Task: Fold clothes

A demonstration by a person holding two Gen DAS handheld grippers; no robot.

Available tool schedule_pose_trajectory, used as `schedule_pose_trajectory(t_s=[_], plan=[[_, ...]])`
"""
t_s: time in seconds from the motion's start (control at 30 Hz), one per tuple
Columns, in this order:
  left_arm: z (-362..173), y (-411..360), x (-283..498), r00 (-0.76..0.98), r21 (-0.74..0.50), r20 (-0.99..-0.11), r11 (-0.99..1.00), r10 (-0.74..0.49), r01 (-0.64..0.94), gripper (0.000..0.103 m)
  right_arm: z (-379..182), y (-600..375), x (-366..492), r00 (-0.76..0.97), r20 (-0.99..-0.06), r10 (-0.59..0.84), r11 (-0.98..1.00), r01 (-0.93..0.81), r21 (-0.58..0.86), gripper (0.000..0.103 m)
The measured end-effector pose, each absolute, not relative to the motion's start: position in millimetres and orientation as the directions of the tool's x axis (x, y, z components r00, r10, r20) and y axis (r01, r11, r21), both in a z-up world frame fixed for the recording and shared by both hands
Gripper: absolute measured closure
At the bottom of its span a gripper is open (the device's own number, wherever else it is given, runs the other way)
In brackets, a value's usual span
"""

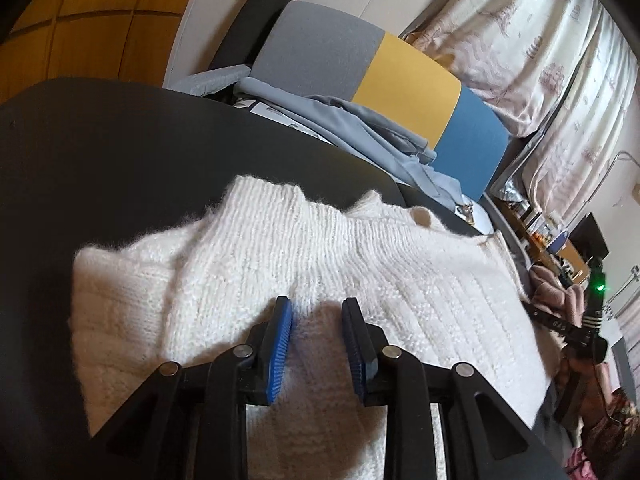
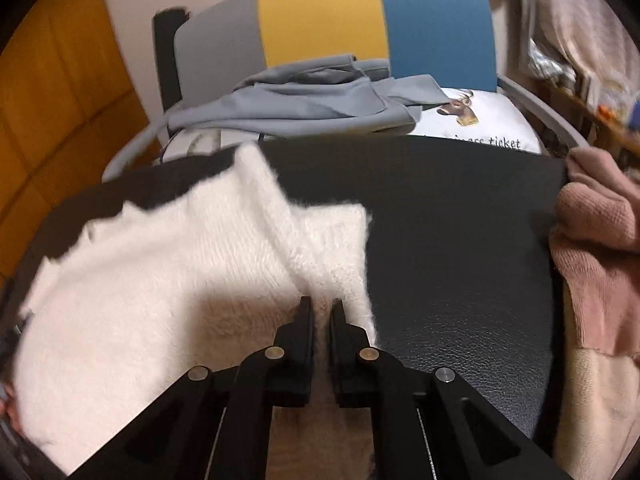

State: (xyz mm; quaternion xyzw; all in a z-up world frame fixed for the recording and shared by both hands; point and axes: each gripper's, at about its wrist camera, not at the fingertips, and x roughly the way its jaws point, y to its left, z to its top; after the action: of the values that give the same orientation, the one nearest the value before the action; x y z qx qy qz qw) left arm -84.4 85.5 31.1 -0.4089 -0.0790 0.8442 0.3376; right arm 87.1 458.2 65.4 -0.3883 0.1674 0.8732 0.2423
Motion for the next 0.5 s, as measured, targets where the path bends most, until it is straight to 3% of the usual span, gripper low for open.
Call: schedule_pose_trajectory(t_s=[0.07, 0.2, 0.33, 0.43, 0.5], plan=[[30, 85, -86, -0.435, -0.418, -0.633, -0.756, 0.640, -0.504, 0.076, 75, 451, 86, -0.593, -0.745, 0.307, -0.853, -0.518, 0.060, 0.091], [29, 84, -88, -0.431, -0.429, -0.627, -0.750, 0.648, -0.503, 0.076, 112, 430, 88, -0.727, -0.623, 0.288, -0.893, -0.440, 0.100, 0.080], [28, 83, -89, -0.431, -0.431, -0.626, -0.749, 0.650, -0.504, 0.076, 98, 421, 47, -0.700, -0.692, 0.176, -0.937, -0.334, 0.099, 0.080], [27, 79, -91, -0.420, -0.451, -0.620, -0.739, 0.662, -0.499, 0.076, 63, 441, 29, -0.619, -0.765, 0.177, -0.915, -0.391, 0.104, 0.081], [26, 77, -92, -0.415, -0.460, -0.617, -0.734, 0.669, -0.500, 0.077, 55, 456, 37, -0.645, -0.741, 0.187, -0.893, -0.426, 0.144, 0.085]])
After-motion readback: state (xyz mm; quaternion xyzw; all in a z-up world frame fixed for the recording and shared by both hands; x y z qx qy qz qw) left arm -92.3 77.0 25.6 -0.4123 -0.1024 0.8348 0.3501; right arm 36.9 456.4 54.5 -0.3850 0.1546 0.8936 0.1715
